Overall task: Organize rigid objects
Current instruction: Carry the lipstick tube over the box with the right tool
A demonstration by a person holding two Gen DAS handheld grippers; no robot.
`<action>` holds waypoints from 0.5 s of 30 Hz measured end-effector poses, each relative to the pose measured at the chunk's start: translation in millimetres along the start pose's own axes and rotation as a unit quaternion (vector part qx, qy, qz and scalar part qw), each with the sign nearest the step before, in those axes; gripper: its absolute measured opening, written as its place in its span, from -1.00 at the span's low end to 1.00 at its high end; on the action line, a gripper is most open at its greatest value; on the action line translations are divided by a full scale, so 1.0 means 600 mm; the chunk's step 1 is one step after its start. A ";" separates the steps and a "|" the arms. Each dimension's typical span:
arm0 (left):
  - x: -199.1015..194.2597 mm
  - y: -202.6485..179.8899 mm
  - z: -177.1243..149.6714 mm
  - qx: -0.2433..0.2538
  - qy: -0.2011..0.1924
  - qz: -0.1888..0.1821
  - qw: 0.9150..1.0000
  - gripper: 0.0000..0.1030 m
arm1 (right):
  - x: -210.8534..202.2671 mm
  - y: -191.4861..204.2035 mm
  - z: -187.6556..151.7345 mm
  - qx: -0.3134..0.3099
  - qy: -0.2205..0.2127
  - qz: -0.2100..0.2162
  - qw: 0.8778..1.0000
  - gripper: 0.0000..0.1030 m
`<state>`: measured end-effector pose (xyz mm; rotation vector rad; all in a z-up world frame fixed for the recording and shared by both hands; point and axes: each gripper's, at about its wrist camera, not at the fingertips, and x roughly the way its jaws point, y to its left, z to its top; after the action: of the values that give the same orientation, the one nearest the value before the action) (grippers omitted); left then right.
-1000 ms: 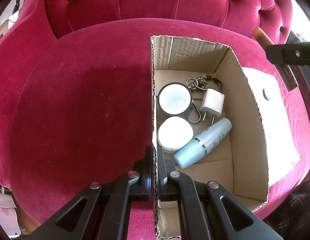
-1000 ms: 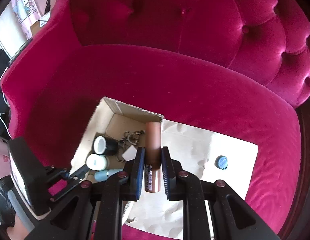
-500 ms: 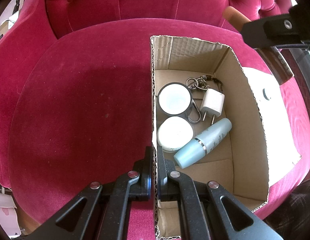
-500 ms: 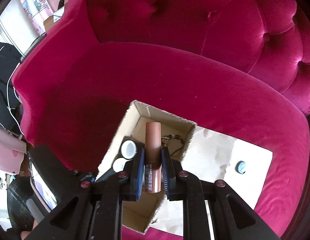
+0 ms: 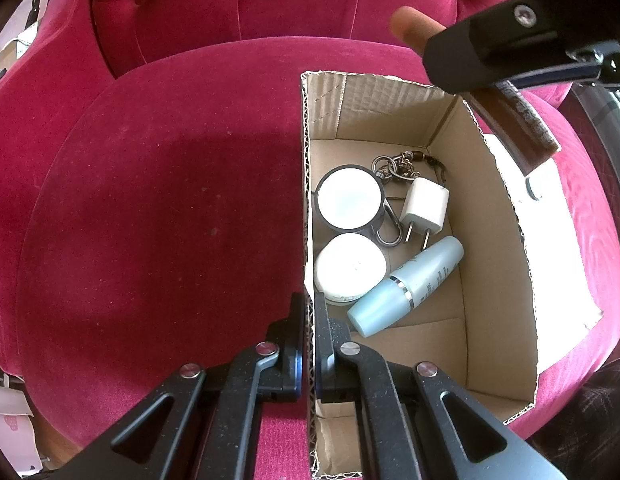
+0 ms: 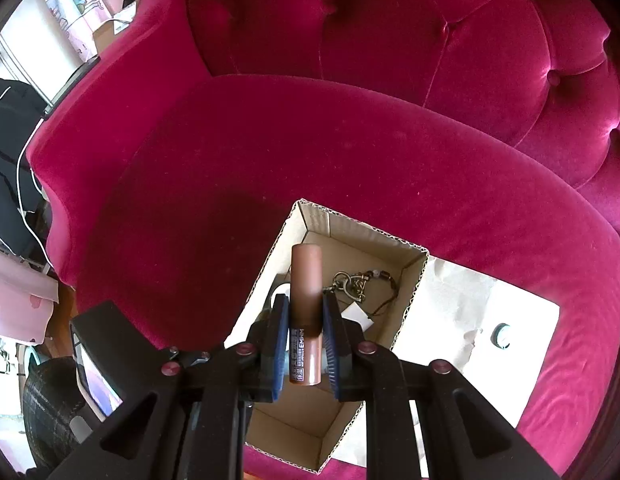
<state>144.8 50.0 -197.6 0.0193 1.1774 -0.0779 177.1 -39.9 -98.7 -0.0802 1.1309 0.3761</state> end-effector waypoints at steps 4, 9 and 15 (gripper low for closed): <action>0.000 0.000 0.000 0.000 0.000 0.000 1.000 -0.95 | 0.000 0.000 0.003 0.003 0.001 -0.001 1.000 -0.68; 0.000 0.001 0.000 0.000 0.000 0.000 1.000 -0.95 | -0.003 0.000 0.006 0.007 0.000 -0.003 1.000 -0.68; 0.000 0.001 0.000 0.000 0.000 0.000 1.000 -0.95 | -0.004 -0.003 0.009 0.014 -0.004 -0.006 1.000 -0.47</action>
<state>144.6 50.6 -197.5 0.0200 1.1775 -0.0780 181.1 -40.8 -94.4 -0.0608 1.1269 0.3487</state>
